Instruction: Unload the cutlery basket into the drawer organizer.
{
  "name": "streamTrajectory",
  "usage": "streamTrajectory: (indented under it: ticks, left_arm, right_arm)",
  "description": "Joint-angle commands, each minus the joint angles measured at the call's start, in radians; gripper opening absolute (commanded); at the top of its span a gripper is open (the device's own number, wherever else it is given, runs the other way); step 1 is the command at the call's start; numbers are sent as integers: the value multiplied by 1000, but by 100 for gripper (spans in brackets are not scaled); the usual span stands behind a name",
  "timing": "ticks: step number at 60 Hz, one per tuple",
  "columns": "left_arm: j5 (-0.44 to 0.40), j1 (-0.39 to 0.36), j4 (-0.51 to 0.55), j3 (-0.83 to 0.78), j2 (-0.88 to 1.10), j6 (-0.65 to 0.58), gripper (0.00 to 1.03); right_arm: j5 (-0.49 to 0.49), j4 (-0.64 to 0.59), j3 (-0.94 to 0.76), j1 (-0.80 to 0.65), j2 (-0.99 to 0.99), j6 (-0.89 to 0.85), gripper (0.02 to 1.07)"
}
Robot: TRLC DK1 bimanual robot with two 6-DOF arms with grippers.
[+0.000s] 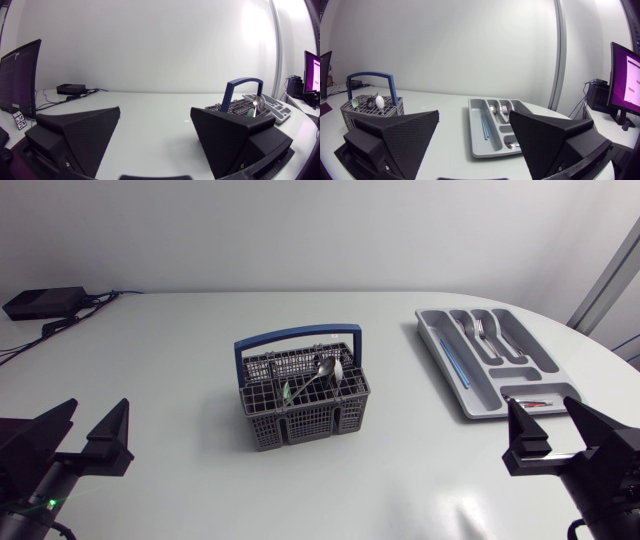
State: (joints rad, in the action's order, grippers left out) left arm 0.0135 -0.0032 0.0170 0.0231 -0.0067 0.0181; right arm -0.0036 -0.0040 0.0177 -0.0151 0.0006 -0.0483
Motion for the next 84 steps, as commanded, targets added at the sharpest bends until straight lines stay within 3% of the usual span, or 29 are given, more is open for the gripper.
streamTrajectory:
  ticks: [1, 40, 60, 74, 84]
  left_arm:
    - [6, 3, -9, -22, -6, 26, 99]
    - [11, 19, -51, 58, 7, 42, 99]
    - [13, 20, -48, 235, 212, 72, 99]
    - [22, -26, -37, 347, 358, 106, 99]
    - [94, -113, -25, 408, 462, 103, 99]
  right_arm:
    - [-1, -2, -19, -3, -7, 24, 103]
    - [13, 9, 7, -3, -7, 25, 103]
    - [16, 19, 99, 10, 64, 27, 103]
    - [19, 39, 166, 21, 160, 34, 103]
    - [31, 65, 222, 27, 262, 47, 103]
